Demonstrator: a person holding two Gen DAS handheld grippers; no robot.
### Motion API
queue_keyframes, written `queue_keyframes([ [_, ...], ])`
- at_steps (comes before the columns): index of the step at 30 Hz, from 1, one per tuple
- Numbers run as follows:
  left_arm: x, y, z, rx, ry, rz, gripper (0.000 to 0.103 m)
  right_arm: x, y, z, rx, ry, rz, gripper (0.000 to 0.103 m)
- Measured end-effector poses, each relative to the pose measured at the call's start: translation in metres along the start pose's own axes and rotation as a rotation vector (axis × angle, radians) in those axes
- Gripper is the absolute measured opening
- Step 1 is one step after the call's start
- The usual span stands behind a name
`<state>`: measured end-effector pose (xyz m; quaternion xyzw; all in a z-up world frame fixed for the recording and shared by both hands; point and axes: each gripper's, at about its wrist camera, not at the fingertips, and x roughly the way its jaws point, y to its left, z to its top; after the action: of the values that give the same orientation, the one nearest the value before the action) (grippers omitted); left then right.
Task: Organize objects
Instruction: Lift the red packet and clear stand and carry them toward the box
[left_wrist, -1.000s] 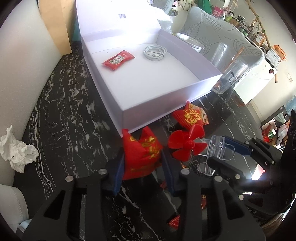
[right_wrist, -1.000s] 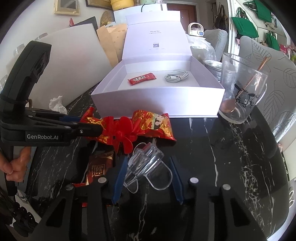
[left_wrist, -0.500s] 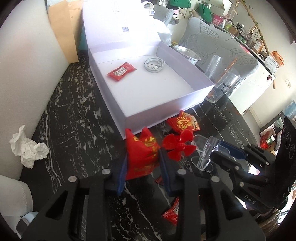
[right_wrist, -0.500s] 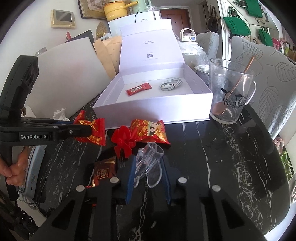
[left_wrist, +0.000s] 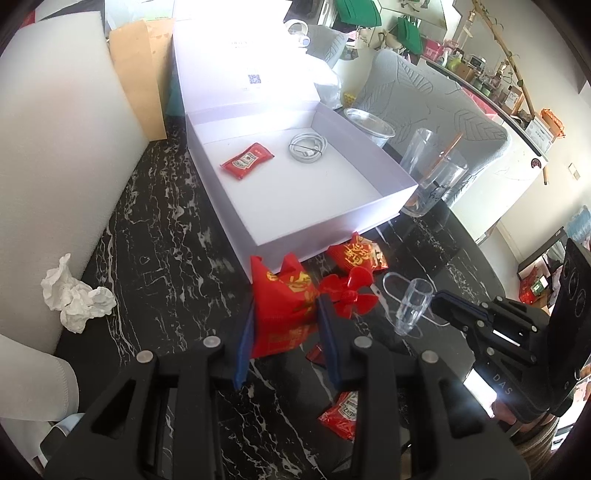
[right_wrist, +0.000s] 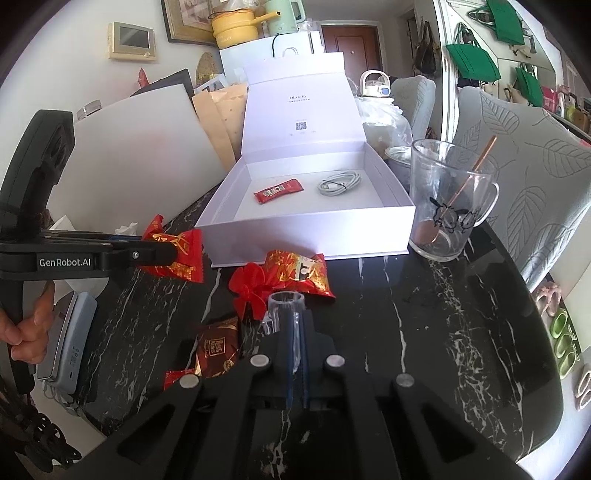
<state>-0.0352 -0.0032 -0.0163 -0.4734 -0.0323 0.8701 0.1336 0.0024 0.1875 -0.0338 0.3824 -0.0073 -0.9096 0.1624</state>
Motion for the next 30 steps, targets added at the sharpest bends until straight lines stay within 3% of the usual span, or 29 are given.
queue_keyframes([
  [20, -0.040, -0.021, 0.041, 0.072, -0.115, 0.002, 0.031, -0.046, 0.013, 0.061, -0.162, -0.117, -0.046, 0.002],
  [30, -0.040, -0.031, 0.070, 0.127, -0.135, 0.019, 0.031, -0.037, 0.010, 0.098, -0.193, -0.143, -0.042, 0.002],
])
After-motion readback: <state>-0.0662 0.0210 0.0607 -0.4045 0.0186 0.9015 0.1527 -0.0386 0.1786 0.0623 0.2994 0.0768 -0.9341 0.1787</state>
